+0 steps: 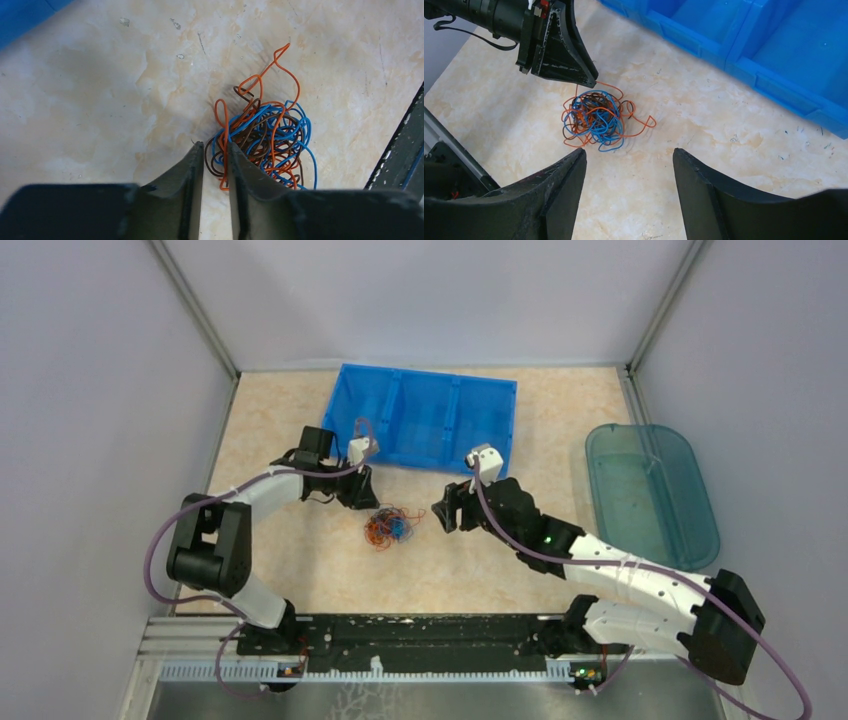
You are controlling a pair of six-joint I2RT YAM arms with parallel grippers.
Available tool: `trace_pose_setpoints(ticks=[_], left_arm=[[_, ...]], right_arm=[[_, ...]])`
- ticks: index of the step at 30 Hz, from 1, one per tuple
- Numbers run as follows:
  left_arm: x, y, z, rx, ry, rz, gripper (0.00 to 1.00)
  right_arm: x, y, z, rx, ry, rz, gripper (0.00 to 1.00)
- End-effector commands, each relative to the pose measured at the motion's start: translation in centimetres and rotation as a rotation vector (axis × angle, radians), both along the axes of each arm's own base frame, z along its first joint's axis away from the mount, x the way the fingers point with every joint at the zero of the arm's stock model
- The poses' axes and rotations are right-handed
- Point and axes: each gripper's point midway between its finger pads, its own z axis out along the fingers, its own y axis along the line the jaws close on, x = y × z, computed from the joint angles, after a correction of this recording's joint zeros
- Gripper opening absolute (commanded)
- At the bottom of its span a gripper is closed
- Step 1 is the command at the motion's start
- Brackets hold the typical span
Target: Untangle the cables
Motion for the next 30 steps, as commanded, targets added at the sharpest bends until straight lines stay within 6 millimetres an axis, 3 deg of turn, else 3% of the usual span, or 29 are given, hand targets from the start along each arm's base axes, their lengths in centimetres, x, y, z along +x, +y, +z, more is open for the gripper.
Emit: trace_pose_setpoints(ticks=[1,6,11,15,23,30], left_arm=[[-0.6,-0.4,0.3,-0.023,-0.005,-0.041,0.24],[-0.9,-0.2,0.9,-0.017,-0.023,-0.048,0.01],[-0.7,-0.7,5.6,-0.052,-0.091,-0.070,0.00],[-1.7,-1.3,9.3,-0.112,-0.105,-0.094,0.00],[-4.5,-1.8,12.6,-0.169,-0.087,-0.109,0.00],[-5.6,-2.0,15.8,-0.219,-0.107,-0.094,0.00]], right_arm=[[0.5,1.2,3.1,0.065,-0.052,0.016,0.64],[0.7,1.4,3.1,0.079,-0.058,0.017,0.64],[1.0,2.9,3.8,0.127,-0.070,0.047,0.73],[1.8,5.0,4.7,0.151,-0.108,0.089,0.77],[3.6,10.0,5.4,0.157,-0.164,0.205,0.82],[3.1,11.9,5.8,0.238,-0.212,0.290,0.82]])
